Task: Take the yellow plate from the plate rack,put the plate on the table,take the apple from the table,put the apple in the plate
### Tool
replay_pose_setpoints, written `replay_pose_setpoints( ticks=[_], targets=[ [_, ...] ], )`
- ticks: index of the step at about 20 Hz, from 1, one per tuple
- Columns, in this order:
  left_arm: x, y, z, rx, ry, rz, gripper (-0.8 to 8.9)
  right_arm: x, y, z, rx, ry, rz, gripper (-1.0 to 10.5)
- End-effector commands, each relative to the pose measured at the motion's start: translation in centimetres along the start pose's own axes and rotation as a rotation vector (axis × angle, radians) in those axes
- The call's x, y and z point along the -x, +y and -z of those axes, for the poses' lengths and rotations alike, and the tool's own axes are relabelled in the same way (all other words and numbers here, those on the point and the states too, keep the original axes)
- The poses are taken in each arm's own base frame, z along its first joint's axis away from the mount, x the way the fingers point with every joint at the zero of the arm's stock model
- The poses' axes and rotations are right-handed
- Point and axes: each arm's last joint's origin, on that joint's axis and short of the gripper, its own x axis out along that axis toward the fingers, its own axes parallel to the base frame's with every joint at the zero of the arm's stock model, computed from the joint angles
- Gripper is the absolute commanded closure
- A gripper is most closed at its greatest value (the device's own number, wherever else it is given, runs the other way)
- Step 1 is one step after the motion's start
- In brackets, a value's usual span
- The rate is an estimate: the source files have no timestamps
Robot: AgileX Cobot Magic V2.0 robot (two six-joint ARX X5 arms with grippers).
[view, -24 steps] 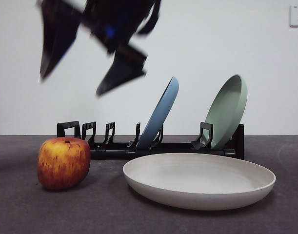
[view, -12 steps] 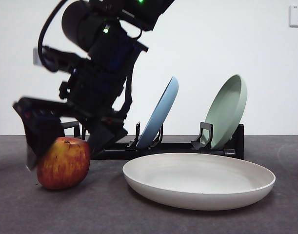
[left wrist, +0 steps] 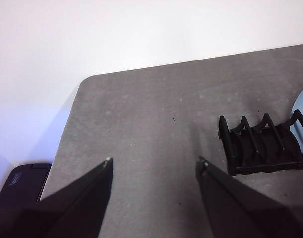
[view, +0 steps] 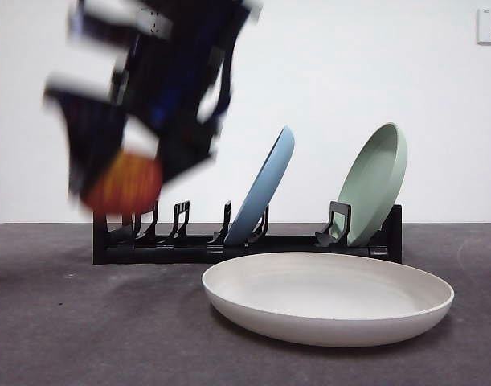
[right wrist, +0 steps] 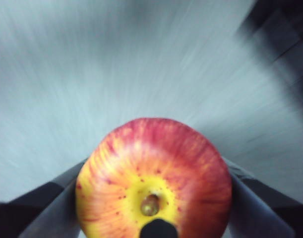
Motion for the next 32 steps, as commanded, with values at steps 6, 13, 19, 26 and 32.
replay_pose_setpoints(
  ticks=[6, 13, 19, 26, 32],
  targets=[
    [-1.8, -0.8, -1.1, 0.012, -0.036, 0.1, 5.31, 11.9, -3.4, 0.2, -0.078, -0.015, 0.095, 9.6],
    [-4.1, -1.8, -1.6, 0.003, -0.001, 0.184, 5.31, 14.9, -7.7, 4.7, -0.322, 0.222, 0.17, 9.6],
    [-4.3, -1.8, -1.7, 0.002, 0.001, 0.185, 5.31, 9.7, -7.7, 9.1, -0.418, 0.229, 0.181, 9.6],
    [-4.3, -1.9, -1.7, 0.002, 0.0, 0.218, 5.31, 4.3, -7.1, 13.7, -0.46, 0.252, 0.178, 9.6],
    [-4.3, -2.0, -1.7, 0.002, 0.0, 0.237, 5.31, 2.2, -7.3, 14.7, -0.468, 0.321, 0.166, 9.6]
  ],
)
